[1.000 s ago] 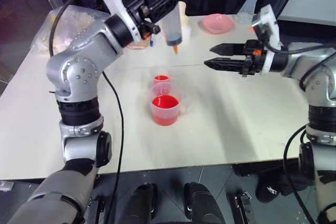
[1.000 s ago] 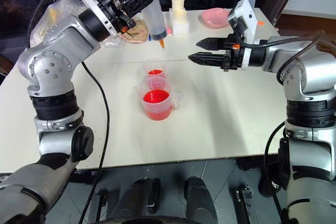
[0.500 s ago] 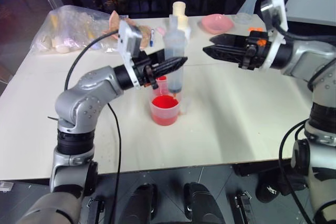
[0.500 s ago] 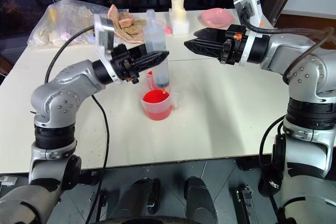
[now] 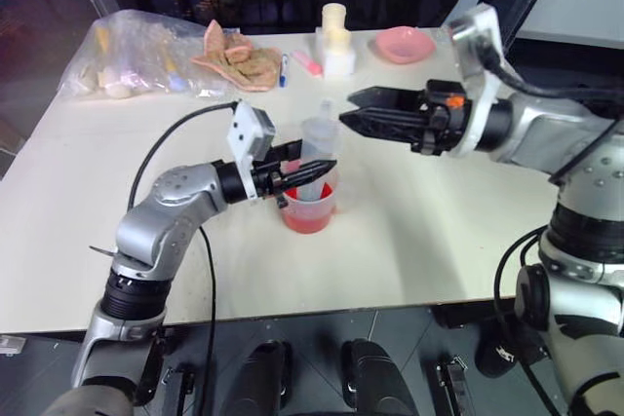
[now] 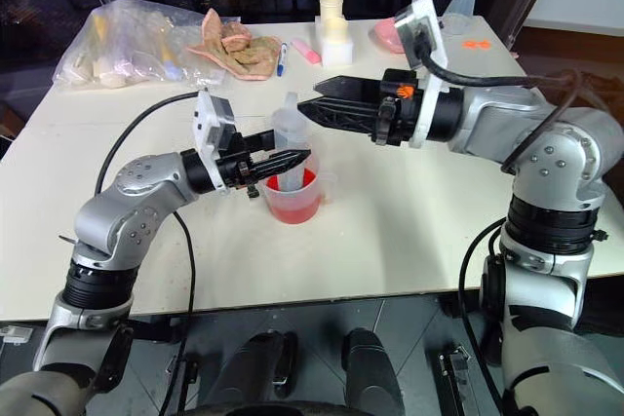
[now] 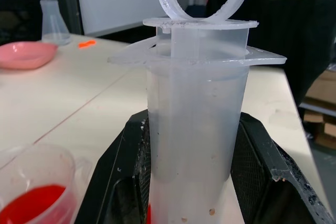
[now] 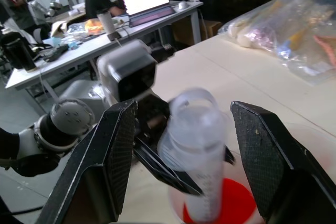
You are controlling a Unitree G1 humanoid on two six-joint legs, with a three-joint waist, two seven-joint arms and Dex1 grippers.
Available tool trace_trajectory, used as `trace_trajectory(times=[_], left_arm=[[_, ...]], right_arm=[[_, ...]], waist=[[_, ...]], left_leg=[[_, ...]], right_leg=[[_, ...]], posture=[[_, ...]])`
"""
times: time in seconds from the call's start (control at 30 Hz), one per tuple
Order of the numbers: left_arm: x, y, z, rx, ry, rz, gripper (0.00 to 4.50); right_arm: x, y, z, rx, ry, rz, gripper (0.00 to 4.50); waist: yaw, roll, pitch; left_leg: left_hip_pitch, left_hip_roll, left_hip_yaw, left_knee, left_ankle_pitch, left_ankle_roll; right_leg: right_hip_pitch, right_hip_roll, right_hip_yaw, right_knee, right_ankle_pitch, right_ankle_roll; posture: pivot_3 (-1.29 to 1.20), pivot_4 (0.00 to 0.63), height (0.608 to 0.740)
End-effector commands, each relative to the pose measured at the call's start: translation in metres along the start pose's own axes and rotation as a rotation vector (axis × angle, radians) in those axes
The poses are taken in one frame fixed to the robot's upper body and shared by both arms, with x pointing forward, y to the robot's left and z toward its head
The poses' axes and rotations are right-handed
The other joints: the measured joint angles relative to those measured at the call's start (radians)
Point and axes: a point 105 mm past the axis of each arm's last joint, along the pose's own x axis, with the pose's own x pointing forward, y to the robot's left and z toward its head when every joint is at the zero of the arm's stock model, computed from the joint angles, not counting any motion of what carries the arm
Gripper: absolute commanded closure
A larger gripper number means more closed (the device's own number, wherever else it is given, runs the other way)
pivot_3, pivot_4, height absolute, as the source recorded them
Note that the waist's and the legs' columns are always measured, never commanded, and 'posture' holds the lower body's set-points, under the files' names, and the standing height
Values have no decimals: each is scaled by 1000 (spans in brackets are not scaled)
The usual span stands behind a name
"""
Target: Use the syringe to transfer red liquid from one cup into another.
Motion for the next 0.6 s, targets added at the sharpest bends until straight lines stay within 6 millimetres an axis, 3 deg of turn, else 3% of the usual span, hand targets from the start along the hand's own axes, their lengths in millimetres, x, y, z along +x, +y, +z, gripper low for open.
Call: trace_trajectory(times=[0.03, 0.57, 0.6], left_arm=[[0, 2, 10, 48, -37, 11, 2973], [6, -6, 9, 21, -46, -7, 2973], [6, -7, 8, 20, -44, -11, 2973]], right_arm=[[5, 11, -1, -17, -2, 40, 1561], [19, 12, -8, 35, 0, 61, 1561], [21, 12, -8, 39, 1, 66, 1814]], waist=[[-1, 0, 0], [-3, 0, 0], [-3, 0, 0]], left_leg=[[0, 0, 0, 0, 0, 0], [0, 0, 0, 0, 0, 0], [0, 0, 0, 0, 0, 0]], right_leg=[[0, 0, 0, 0, 0, 0], [0, 0, 0, 0, 0, 0], [0, 0, 0, 0, 0, 0]], posture=[[0, 150, 740], [0, 150, 740], [0, 150, 740]])
